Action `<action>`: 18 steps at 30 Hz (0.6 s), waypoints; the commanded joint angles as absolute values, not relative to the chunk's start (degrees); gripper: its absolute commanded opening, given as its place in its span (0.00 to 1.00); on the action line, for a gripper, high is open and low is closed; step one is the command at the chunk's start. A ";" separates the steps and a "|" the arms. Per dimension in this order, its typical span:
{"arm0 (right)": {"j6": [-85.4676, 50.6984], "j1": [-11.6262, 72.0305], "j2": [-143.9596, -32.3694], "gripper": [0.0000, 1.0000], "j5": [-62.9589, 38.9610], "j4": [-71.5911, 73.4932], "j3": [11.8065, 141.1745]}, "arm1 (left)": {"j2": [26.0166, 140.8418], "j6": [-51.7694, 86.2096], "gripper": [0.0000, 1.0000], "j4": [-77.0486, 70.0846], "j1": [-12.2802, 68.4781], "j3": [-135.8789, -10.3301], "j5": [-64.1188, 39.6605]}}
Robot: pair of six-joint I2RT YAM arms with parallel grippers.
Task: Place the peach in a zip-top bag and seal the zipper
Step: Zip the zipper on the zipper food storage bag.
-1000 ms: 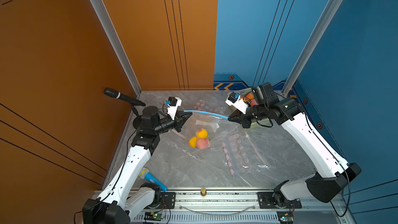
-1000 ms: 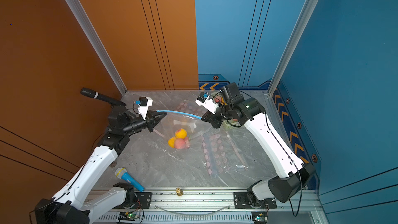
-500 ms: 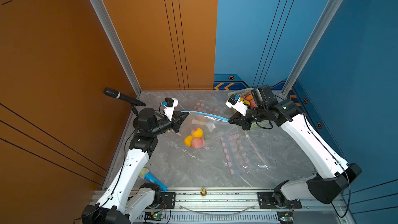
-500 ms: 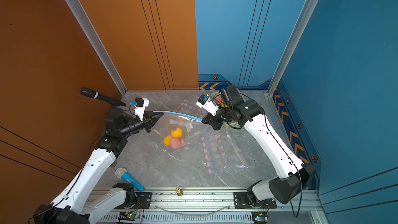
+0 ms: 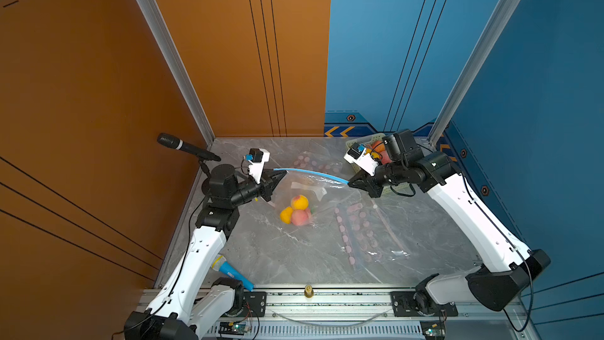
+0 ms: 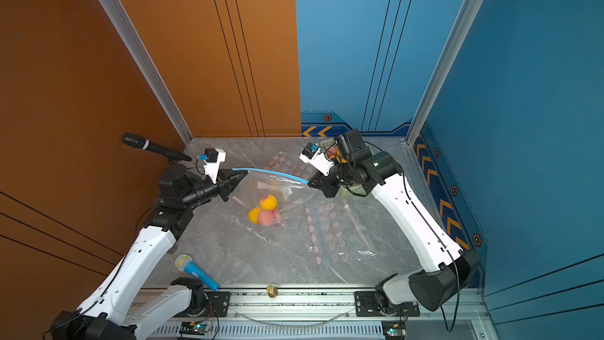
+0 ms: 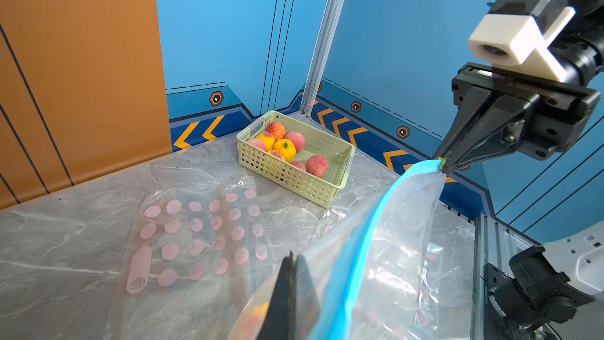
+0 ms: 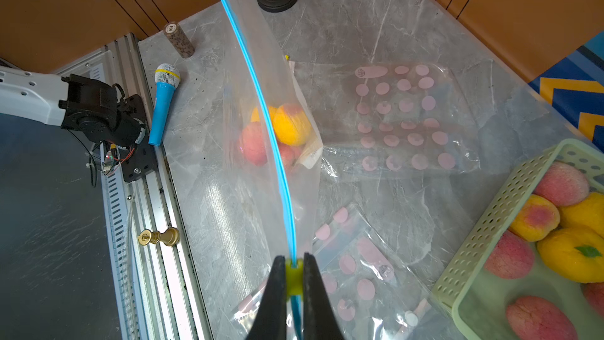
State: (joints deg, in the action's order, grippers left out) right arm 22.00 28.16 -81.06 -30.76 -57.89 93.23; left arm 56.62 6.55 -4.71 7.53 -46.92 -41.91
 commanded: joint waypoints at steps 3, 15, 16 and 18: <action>21.00 27.60 -79.57 0.00 -28.74 -58.54 92.64 | 55.56 6.70 0.00 -5.00 6.24 -46.14 -39.31; 20.61 27.69 -79.59 0.00 -29.18 -58.49 92.55 | 54.98 6.12 0.00 -3.45 6.20 -46.24 -38.85; 20.52 27.69 -79.46 0.00 -29.22 -58.32 92.56 | 54.93 6.15 0.00 -3.56 6.24 -46.30 -39.02; 20.23 27.77 -79.50 0.00 -29.48 -58.16 92.76 | 54.93 6.28 0.00 -3.60 6.23 -46.40 -39.51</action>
State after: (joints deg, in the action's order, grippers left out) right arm 21.37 28.16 -81.03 -30.76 -57.89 93.23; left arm 55.96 6.52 -3.79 7.16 -46.87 -41.06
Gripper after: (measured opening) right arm 0.086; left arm 0.050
